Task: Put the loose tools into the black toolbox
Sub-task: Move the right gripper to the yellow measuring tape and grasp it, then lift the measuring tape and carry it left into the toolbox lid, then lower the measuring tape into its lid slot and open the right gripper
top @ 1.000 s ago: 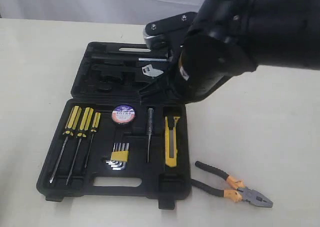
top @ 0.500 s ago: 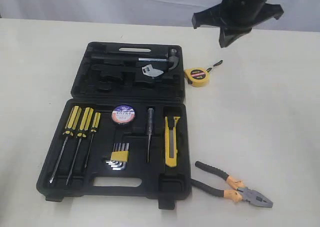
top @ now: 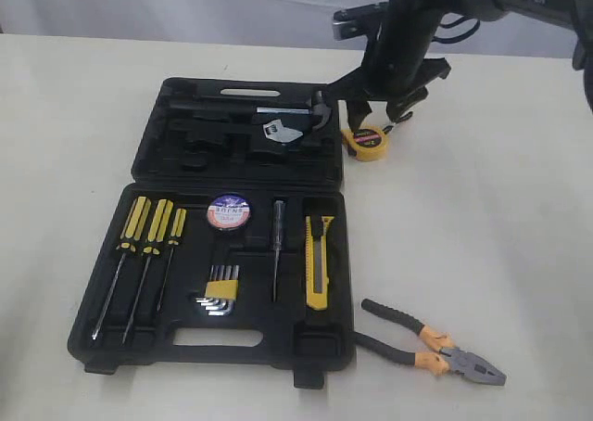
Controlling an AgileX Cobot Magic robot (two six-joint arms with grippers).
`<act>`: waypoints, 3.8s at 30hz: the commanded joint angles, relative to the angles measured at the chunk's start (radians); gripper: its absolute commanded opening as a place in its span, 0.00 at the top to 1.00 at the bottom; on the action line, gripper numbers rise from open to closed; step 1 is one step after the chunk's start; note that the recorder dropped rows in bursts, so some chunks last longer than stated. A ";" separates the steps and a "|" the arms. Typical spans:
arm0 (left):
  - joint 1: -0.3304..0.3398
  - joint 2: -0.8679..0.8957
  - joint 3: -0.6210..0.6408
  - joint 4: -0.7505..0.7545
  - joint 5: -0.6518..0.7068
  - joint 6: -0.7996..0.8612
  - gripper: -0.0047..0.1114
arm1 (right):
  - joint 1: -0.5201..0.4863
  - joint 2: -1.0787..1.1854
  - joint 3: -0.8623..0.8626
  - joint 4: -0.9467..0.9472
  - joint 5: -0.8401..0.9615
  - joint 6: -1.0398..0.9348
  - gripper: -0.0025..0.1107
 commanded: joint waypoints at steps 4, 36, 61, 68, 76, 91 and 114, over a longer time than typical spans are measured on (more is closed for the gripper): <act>-0.006 0.004 -0.005 -0.004 0.001 0.000 0.96 | 0.000 -0.002 -0.009 -0.009 -0.037 -0.028 0.36; -0.006 0.004 -0.005 -0.004 0.001 0.000 0.96 | -0.002 0.130 -0.009 -0.005 -0.069 -0.035 0.49; -0.006 0.004 -0.005 -0.004 0.001 0.000 0.96 | 0.155 -0.138 -0.009 0.001 0.188 0.246 0.78; -0.006 0.004 -0.005 -0.004 0.001 0.000 0.96 | 0.239 -0.094 -0.009 -0.009 0.083 0.370 0.78; -0.006 0.004 -0.005 -0.004 0.001 0.000 0.96 | 0.240 -0.015 -0.009 -0.070 0.084 0.405 0.78; -0.006 0.004 -0.005 0.001 0.001 0.000 0.96 | 0.240 0.059 -0.009 -0.149 0.013 0.492 0.77; -0.006 0.004 -0.005 0.001 0.001 0.000 0.96 | 0.240 -0.063 -0.016 -0.167 0.074 0.461 0.34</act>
